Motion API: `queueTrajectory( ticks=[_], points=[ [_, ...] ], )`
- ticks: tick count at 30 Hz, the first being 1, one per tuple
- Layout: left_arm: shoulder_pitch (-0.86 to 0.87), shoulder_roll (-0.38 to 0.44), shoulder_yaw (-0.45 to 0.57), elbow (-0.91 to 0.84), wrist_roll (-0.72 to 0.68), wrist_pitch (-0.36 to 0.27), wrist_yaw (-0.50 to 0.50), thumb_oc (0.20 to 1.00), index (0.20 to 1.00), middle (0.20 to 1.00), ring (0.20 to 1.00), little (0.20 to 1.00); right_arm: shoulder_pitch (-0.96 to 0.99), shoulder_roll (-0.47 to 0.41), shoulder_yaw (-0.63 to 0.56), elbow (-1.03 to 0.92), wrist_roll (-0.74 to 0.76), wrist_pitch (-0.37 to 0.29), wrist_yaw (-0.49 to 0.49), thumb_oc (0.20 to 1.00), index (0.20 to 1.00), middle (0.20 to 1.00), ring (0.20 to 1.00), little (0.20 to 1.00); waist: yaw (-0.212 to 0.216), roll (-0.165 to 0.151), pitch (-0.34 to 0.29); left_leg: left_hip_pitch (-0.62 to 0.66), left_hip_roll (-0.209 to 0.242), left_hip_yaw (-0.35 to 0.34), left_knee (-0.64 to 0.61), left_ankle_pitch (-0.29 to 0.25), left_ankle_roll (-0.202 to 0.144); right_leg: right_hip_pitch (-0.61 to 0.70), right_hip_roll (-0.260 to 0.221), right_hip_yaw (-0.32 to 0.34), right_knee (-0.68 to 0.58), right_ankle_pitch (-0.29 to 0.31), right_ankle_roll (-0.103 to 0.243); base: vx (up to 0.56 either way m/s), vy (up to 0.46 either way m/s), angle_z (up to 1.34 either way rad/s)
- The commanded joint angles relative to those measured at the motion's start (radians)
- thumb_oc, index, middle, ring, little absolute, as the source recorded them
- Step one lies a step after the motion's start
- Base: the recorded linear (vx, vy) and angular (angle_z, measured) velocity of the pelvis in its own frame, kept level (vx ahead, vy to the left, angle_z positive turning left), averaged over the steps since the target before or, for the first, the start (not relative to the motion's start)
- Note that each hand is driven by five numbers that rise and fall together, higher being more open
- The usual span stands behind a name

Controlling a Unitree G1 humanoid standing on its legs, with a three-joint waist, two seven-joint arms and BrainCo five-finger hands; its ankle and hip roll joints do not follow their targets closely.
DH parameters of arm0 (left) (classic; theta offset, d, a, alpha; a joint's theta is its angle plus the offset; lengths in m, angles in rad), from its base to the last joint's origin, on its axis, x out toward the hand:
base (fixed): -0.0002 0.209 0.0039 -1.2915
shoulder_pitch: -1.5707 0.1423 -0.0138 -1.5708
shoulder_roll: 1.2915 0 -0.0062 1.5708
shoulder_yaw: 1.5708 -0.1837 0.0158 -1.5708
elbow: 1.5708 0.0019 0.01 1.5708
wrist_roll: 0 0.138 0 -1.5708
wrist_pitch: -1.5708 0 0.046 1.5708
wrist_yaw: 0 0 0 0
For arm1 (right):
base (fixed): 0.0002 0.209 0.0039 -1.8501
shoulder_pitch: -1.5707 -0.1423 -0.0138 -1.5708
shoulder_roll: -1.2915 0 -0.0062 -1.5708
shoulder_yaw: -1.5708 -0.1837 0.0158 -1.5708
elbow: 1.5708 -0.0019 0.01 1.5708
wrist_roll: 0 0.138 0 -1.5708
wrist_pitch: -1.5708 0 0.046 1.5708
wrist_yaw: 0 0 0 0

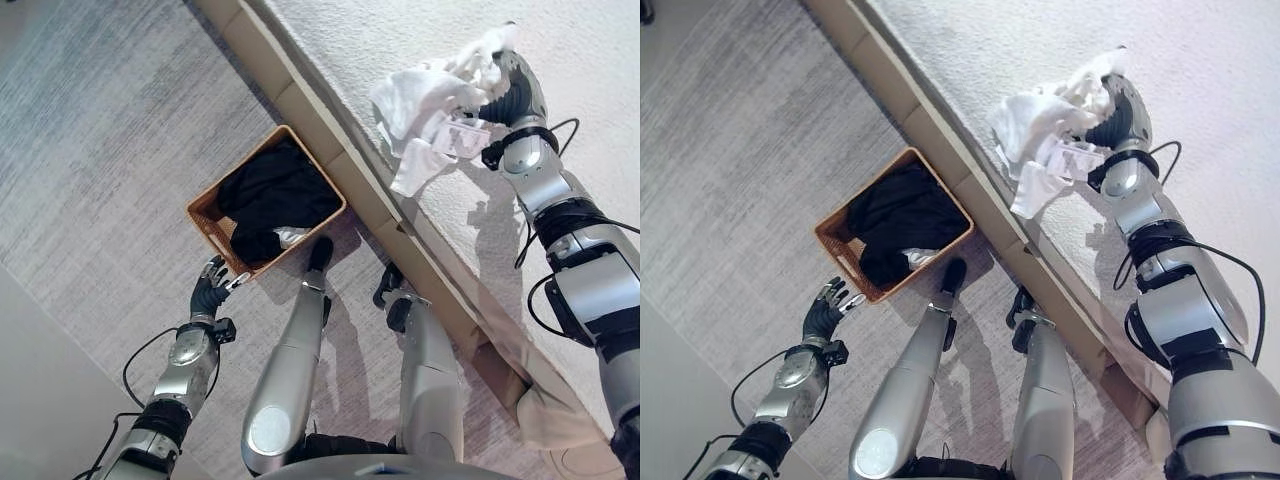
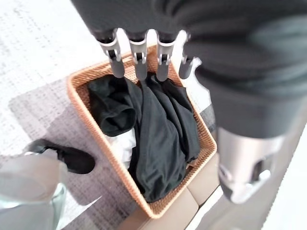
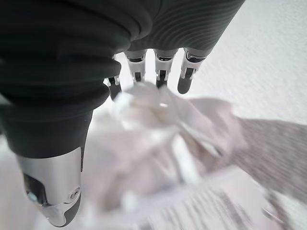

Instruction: Pick up clothes into the bucket

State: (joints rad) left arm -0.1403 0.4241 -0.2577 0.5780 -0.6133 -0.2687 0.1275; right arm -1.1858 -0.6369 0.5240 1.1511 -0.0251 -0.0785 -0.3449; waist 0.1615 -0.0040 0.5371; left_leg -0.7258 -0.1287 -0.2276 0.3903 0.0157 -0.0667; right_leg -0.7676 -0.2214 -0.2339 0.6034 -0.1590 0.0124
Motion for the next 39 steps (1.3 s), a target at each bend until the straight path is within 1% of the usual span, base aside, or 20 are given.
queueTrajectory(
  ticks=[1,3,4,6,7,9,11,12,13,14,15,26,29,31,32,33,35,36,37,39],
  points=[
    [0.036,0.019,-0.021,-0.045,-0.019,-0.020,-0.021,1.000,1.000,1.000,1.000,1.000,-0.043,-0.073,0.060,0.061,-0.032,0.010,0.039,1.000,1.000,1.000,1.000,1.000,-0.010,0.097,-0.017,-0.003,0.021,-0.023,0.003,-0.032,0.005,0.081,-0.043,0.027,-0.014,-0.019,0.081,0.00,-0.116,0.35],
    [0.035,0.016,-0.029,-0.048,-0.018,-0.018,-0.023,1.000,1.000,1.000,1.000,1.000,-0.047,-0.072,0.057,0.082,-0.029,0.015,0.038,1.000,1.000,1.000,1.000,1.000,-0.007,0.102,-0.017,0.000,0.019,-0.032,-0.008,-0.025,0.004,0.081,-0.046,0.019,-0.011,-0.021,0.081,0.00,-0.058,0.34],
    [0.035,0.010,-0.043,-0.056,-0.015,-0.012,-0.032,1.000,1.000,1.000,1.000,1.000,-0.038,-0.074,0.059,0.113,-0.033,0.021,0.058,1.000,1.000,1.000,1.000,1.000,0.003,0.111,-0.017,0.004,0.019,-0.048,-0.033,-0.007,0.002,0.081,-0.051,0.006,-0.008,-0.027,0.079,-0.01,-0.059,0.21],
    [0.035,0.008,-0.050,-0.055,-0.012,-0.005,-0.042,1.000,1.000,1.000,1.000,1.000,-0.034,-0.072,0.085,0.144,-0.060,0.036,0.105,1.000,1.000,1.000,1.000,1.000,0.010,0.117,-0.017,0.010,0.018,-0.057,-0.053,0.004,-0.001,0.079,-0.053,-0.005,-0.003,-0.032,0.080,0.00,-0.054,0.18],
    [0.034,0.008,-0.050,-0.054,-0.012,-0.005,-0.042,1.000,1.000,1.000,1.000,1.000,-0.035,-0.072,0.086,0.145,-0.060,0.035,0.105,1.000,1.000,1.000,1.000,1.000,0.009,0.118,-0.017,0.010,0.018,-0.058,-0.053,0.005,-0.001,0.080,-0.054,-0.006,-0.003,-0.032,0.079,0.00,-0.039,0.21],
    [0.036,0.007,-0.054,-0.051,-0.010,0.006,-0.064,1.000,1.000,1.000,1.000,1.000,-0.043,-0.075,0.167,0.165,-0.162,0.049,0.177,1.000,1.000,1.000,1.000,1.000,0.016,0.122,-0.017,0.013,0.019,-0.071,-0.073,0.019,-0.005,0.078,-0.055,-0.016,-0.007,-0.033,0.079,0.00,-0.040,0.11],
    [0.038,0.005,-0.055,-0.053,-0.010,0.010,-0.073,1.000,1.000,1.000,1.000,1.000,-0.039,-0.072,0.197,0.161,-0.192,0.050,0.216,1.000,1.000,1.000,1.000,1.000,0.019,0.121,-0.017,0.016,0.020,-0.074,-0.081,0.025,-0.005,0.077,-0.055,-0.019,-0.005,-0.034,0.080,0.00,-0.021,0.06],
    [0.038,0.005,-0.055,-0.053,-0.010,0.010,-0.074,1.000,1.000,1.000,1.000,1.000,-0.039,-0.072,0.197,0.161,-0.192,0.050,0.217,0.900,0.900,0.900,0.900,0.900,0.019,0.121,-0.017,0.016,0.020,-0.074,-0.081,0.025,-0.005,0.077,-0.055,-0.020,-0.005,-0.034,0.080,0.00,-0.010,0.10],
    [0.033,-0.002,-0.054,-0.041,-0.014,0.015,-0.076,1.000,1.000,1.000,1.000,1.000,-0.038,-0.070,0.188,0.158,-0.174,0.048,0.226,0.476,0.476,0.476,0.476,0.476,0.018,0.120,-0.017,0.020,0.020,-0.075,-0.087,0.027,-0.005,0.076,-0.055,-0.019,-0.005,-0.035,0.081,0.00,-0.006,0.07],
    [0.028,-0.005,-0.054,-0.040,-0.016,0.015,-0.074,1.000,1.000,1.000,1.000,1.000,-0.042,-0.070,0.188,0.151,-0.168,0.048,0.222,0.235,0.235,0.235,0.235,0.235,0.018,0.119,-0.017,0.018,0.020,-0.076,-0.086,0.028,-0.005,0.076,-0.054,-0.016,-0.006,-0.035,0.081,0.00,-0.014,0.05],
    [0.025,-0.010,-0.054,-0.037,-0.016,0.015,-0.073,1.000,1.000,1.000,1.000,1.000,-0.042,-0.073,0.181,0.146,-0.161,0.045,0.212,0.200,0.200,0.200,0.200,0.200,0.017,0.118,-0.017,0.018,0.020,-0.076,-0.086,0.028,-0.004,0.076,-0.054,-0.016,-0.006,-0.035,0.081,0.00,0.000,0.00],
    [0.004,-0.011,-0.053,-0.053,-0.024,0.005,-0.054,1.000,1.000,1.000,1.000,1.000,-0.072,-0.103,0.146,0.058,-0.104,0.030,0.105,0.200,0.200,0.200,0.200,0.200,-0.001,0.096,-0.017,0.041,0.030,-0.055,-0.091,0.025,-0.004,0.097,-0.043,0.006,-0.036,-0.019,0.086,0.00,0.012,-0.01],
    [-0.011,-0.004,-0.053,-0.073,-0.017,-0.006,-0.047,1.000,1.000,1.000,1.000,1.000,-0.088,-0.130,0.119,-0.014,-0.071,0.016,0.057,0.200,0.200,0.200,0.200,0.200,-0.019,0.086,-0.017,0.074,0.035,-0.035,-0.099,0.023,-0.006,0.128,-0.039,0.020,-0.061,-0.009,0.088,-0.02,0.049,-0.12],
    [-0.019,0.003,-0.054,-0.100,-0.018,-0.015,-0.048,1.000,1.000,1.000,1.000,1.000,-0.090,-0.146,0.123,-0.046,-0.076,0.010,0.049,0.200,0.200,0.200,0.200,0.200,-0.027,0.082,-0.017,0.086,0.036,-0.025,-0.097,0.019,-0.005,0.138,-0.037,0.029,-0.067,-0.002,0.090,-0.02,0.070,-0.17],
    [-0.029,0.007,-0.053,-0.115,-0.017,-0.020,-0.048,1.000,1.000,1.000,1.000,1.000,-0.095,-0.160,0.123,-0.063,-0.076,0.006,0.040,0.200,0.200,0.200,0.200,0.200,-0.034,0.077,-0.017,0.094,0.040,-0.016,-0.095,0.017,-0.004,0.146,-0.033,0.037,-0.078,0.005,0.091,-0.10,0.130,-0.12],
    [-0.052,0.019,-0.050,-0.142,-0.013,-0.030,-0.042,1.000,1.000,1.000,1.000,1.000,-0.105,-0.171,0.119,-0.086,-0.074,0.004,0.028,0.200,0.200,0.200,0.200,0.200,-0.040,0.076,-0.017,0.080,0.042,-0.011,-0.098,0.044,-0.003,0.135,-0.028,0.038,-0.097,0.042,0.087,-0.09,0.137,-0.14],
    [-0.062,0.022,-0.049,-0.163,-0.007,-0.036,-0.037,1.000,1.000,1.000,1.000,1.000,-0.099,-0.177,0.116,-0.111,-0.071,-0.001,0.023,0.200,0.200,0.200,0.200,0.200,-0.045,0.070,-0.017,0.090,0.046,0.001,-0.095,0.039,-0.001,0.141,-0.024,0.047,-0.103,0.048,0.088,-0.05,0.088,-0.25],
    [-0.094,0.029,-0.045,-0.206,-0.001,-0.048,-0.020,1.000,1.000,1.000,1.000,1.000,-0.090,-0.188,0.109,-0.165,-0.062,-0.007,0.011,0.200,0.200,0.200,0.200,0.200,-0.059,0.054,-0.017,0.113,0.052,0.025,-0.082,0.026,0.004,0.162,-0.014,0.068,-0.118,0.058,0.093,-0.01,0.056,-0.32],
    [-0.094,0.029,-0.045,-0.206,-0.001,-0.048,-0.020,1.000,1.000,1.000,1.000,1.000,-0.090,-0.188,0.108,-0.165,-0.062,-0.007,0.011,0.200,0.200,0.200,0.200,0.200,-0.059,0.054,-0.017,0.113,0.052,0.025,-0.082,0.026,0.004,0.162,-0.014,0.068,-0.118,0.058,0.093,-0.02,0.098,-0.50],
    [-0.145,0.049,-0.055,-0.253,0.028,-0.060,-0.010,1.000,1.000,1.000,1.000,1.000,-0.071,-0.201,0.107,-0.251,-0.059,-0.019,0.009,0.200,0.200,0.200,0.200,0.200,-0.081,0.035,-0.017,0.155,0.062,0.055,-0.070,0.009,0.007,0.199,-0.005,0.092,-0.134,0.064,0.097,-0.01,0.076,-0.47]
  ],
)
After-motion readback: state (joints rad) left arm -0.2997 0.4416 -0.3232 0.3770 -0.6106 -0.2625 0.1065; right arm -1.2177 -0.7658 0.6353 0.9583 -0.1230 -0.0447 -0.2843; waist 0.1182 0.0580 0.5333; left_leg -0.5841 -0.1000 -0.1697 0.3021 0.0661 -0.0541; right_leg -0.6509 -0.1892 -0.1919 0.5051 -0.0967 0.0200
